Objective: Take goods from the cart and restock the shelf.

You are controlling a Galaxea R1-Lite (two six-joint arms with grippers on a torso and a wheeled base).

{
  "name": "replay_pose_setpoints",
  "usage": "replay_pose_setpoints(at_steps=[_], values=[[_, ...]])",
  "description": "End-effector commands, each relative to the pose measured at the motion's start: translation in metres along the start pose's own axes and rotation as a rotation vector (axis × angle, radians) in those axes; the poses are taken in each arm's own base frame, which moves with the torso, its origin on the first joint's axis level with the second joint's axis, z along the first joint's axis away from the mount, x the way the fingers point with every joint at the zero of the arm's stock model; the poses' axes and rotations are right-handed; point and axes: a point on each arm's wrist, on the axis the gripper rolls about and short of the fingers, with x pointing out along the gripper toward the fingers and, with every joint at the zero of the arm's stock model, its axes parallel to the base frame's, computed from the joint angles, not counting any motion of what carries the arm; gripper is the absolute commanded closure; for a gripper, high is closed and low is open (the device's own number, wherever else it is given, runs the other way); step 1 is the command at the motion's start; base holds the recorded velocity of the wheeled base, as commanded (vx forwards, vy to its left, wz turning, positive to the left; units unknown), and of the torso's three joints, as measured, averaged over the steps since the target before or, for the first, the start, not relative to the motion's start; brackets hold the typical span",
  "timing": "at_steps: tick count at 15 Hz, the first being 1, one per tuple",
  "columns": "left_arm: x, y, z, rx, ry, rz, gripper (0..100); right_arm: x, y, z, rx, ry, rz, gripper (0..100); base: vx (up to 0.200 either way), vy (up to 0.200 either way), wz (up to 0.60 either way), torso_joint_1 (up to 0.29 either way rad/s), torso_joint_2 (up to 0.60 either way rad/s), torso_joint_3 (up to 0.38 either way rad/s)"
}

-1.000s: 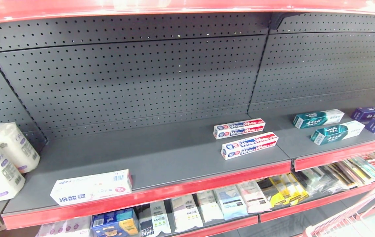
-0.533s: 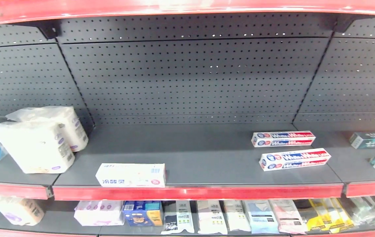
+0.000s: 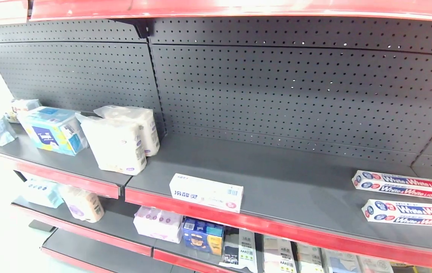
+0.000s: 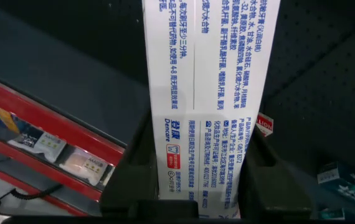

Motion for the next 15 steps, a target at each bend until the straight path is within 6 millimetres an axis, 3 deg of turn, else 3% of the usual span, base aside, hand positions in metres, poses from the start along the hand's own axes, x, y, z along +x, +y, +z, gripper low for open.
replay_pose_setpoints(at_steps=[1,6,11,15], values=[[0.009,-0.001,-0.008,0.0,0.01,0.002,0,0.005,-0.002,0.004,0.0,0.0,0.027,100,0.0,0.0,0.0,0.0,0.0,0.0],[0.029,-0.001,-0.024,-0.034,-0.048,0.105,0,0.016,-0.008,0.022,0.095,-0.022,0.08,100,0.0,0.0,0.0,0.0,0.0,0.0],[0.042,-0.003,-0.049,-0.098,0.016,0.216,0,0.019,-0.006,0.017,0.104,0.002,0.094,100,0.0,0.0,0.0,0.0,0.0,0.0],[0.044,-0.004,-0.049,-0.161,0.047,0.316,0,0.018,-0.007,0.019,0.102,-0.01,0.089,100,0.0,0.0,0.0,0.0,0.0,0.0]])
